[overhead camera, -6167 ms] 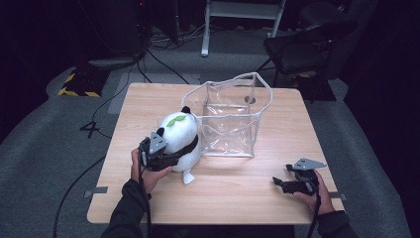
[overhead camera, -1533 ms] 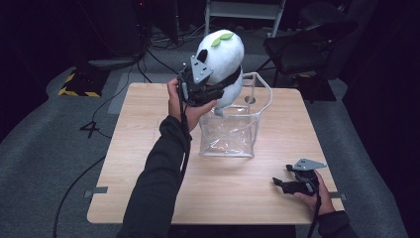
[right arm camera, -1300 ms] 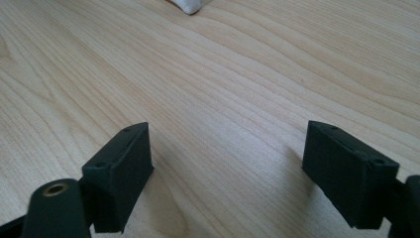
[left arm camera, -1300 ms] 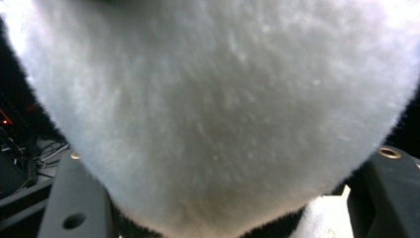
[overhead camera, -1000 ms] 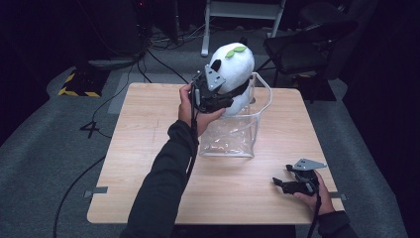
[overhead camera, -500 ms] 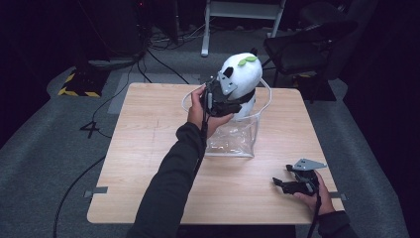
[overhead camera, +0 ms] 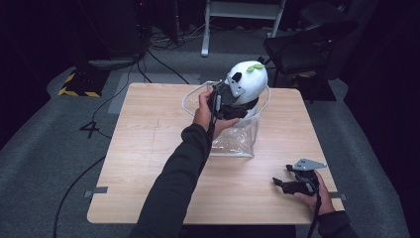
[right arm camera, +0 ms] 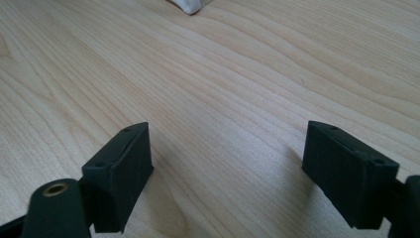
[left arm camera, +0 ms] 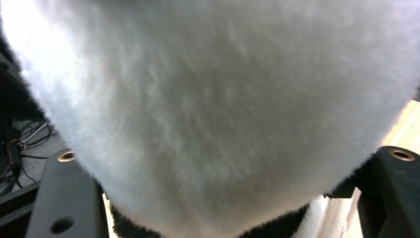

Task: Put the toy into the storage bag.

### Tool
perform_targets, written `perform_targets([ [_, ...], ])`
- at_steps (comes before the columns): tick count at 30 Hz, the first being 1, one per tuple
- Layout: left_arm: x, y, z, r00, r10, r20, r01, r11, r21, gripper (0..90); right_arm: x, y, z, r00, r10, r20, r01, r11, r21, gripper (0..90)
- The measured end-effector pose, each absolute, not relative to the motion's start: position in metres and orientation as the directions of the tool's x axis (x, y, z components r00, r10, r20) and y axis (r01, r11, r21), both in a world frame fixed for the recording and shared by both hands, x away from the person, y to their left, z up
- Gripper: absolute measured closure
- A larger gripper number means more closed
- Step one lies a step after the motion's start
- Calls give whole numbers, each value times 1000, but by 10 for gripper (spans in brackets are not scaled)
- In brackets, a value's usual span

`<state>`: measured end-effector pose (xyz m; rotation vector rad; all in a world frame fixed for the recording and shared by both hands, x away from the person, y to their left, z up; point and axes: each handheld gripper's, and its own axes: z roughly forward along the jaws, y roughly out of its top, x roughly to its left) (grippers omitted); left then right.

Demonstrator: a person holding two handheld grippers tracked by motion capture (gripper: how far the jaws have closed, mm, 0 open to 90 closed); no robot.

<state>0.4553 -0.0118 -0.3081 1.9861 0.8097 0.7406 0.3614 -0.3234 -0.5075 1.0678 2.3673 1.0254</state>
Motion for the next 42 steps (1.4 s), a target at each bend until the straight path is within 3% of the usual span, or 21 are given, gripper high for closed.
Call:
perform_targets([
  [24,467,-9,-322,620,771,145,403,-471,784,155,361,-323,-508,-656,754,-18,502,455,735,193],
  [42,472,-1,-333,608,786,112,475,-473,742,149,361,-323,-508,-656,754,-18,503,455,735,193],
])
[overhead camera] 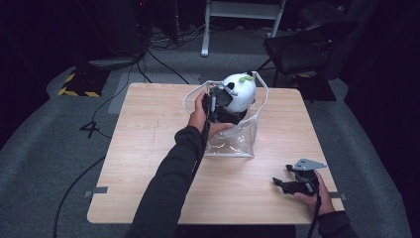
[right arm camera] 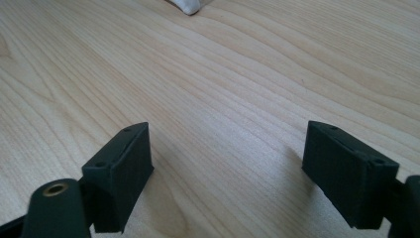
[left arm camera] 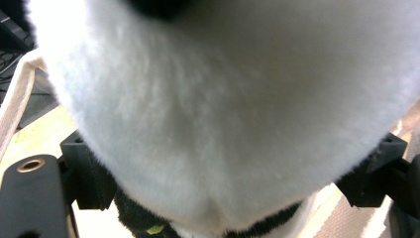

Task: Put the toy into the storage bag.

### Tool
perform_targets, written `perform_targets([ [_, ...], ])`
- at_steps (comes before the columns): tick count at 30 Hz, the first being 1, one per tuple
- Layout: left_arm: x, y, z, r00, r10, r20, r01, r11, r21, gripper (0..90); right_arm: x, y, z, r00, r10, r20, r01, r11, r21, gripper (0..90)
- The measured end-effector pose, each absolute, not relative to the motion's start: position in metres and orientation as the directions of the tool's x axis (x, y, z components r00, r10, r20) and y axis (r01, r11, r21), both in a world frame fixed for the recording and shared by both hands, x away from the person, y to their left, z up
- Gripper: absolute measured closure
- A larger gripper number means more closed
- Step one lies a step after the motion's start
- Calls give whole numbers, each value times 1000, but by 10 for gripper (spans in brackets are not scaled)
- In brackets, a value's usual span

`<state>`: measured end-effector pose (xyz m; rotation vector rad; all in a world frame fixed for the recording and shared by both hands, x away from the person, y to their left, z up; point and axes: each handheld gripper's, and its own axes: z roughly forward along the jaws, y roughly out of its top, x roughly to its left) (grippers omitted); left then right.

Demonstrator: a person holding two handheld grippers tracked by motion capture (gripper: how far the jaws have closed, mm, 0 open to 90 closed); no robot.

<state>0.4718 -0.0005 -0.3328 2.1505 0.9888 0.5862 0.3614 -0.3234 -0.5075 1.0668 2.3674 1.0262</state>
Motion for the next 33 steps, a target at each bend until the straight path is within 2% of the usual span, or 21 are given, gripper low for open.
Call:
perform_targets([
  [14,470,9,-334,608,788,92,504,-473,723,162,361,-323,-508,-657,754,-18,502,455,735,193],
  [19,468,12,-333,614,781,110,495,-490,718,194,361,-323,-508,-657,754,-18,502,455,735,193],
  [33,467,10,-333,626,769,130,484,-514,708,202,361,-323,-508,-656,754,-18,502,455,736,192],
])
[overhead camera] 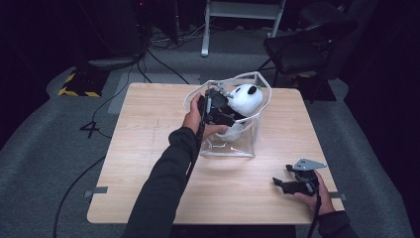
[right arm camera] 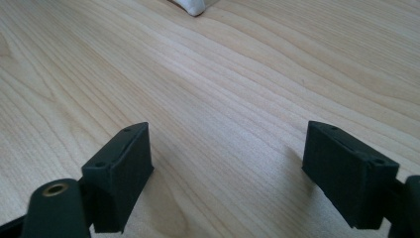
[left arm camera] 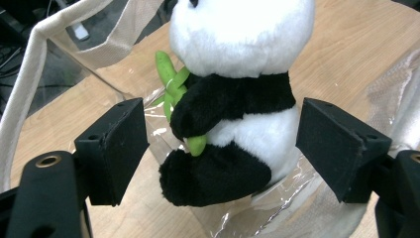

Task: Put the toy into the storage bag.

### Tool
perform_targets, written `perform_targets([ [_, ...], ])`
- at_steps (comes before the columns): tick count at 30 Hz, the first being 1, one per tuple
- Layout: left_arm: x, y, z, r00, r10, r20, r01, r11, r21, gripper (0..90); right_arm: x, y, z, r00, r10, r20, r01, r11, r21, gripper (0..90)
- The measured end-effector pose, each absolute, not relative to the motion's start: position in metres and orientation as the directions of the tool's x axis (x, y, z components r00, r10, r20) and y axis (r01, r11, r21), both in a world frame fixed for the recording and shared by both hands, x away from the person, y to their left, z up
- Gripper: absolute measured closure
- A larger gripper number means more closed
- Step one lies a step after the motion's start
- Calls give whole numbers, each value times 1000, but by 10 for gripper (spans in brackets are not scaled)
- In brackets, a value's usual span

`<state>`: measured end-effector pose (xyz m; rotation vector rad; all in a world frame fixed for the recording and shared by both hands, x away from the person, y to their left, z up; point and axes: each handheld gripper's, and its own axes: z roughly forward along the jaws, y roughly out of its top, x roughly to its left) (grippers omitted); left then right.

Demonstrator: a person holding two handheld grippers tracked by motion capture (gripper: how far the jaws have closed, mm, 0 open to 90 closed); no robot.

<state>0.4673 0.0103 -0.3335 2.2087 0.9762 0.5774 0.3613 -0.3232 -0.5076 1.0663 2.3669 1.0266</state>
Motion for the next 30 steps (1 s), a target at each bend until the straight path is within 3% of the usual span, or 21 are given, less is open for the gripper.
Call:
perform_targets([
  [30,459,15,-322,633,754,177,410,-520,749,160,361,-323,-508,-658,753,-17,502,455,736,192],
])
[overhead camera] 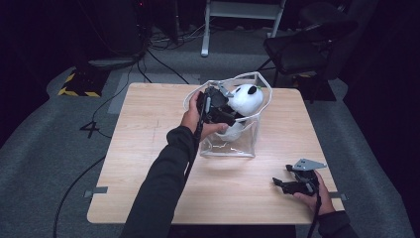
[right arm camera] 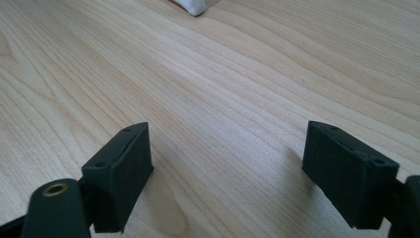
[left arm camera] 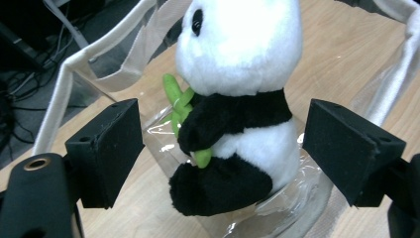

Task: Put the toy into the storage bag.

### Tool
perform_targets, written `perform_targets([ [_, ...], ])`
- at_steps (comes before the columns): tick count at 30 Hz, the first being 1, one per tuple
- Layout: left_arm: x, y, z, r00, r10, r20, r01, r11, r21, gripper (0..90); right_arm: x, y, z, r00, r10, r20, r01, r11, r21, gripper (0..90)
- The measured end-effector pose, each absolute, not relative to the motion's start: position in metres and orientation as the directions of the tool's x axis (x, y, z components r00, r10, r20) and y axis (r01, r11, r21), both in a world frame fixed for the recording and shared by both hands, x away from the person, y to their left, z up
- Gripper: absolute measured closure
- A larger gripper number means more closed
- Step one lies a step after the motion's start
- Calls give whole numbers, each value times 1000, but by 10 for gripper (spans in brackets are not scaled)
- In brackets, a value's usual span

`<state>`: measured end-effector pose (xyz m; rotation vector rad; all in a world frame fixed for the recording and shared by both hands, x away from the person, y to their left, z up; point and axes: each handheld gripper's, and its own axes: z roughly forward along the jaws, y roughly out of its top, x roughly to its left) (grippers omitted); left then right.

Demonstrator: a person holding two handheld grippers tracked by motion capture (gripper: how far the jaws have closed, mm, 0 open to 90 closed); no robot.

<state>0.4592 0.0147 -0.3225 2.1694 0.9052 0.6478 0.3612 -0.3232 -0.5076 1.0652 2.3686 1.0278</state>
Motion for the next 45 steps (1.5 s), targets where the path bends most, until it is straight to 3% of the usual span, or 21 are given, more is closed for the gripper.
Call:
perform_targets([
  [16,453,39,-312,607,772,186,380,-488,786,160,361,-323,-508,-658,753,-18,501,455,736,192],
  [45,451,107,-306,494,854,166,412,-397,820,160,361,-323,-508,-658,753,-17,501,455,736,192],
])
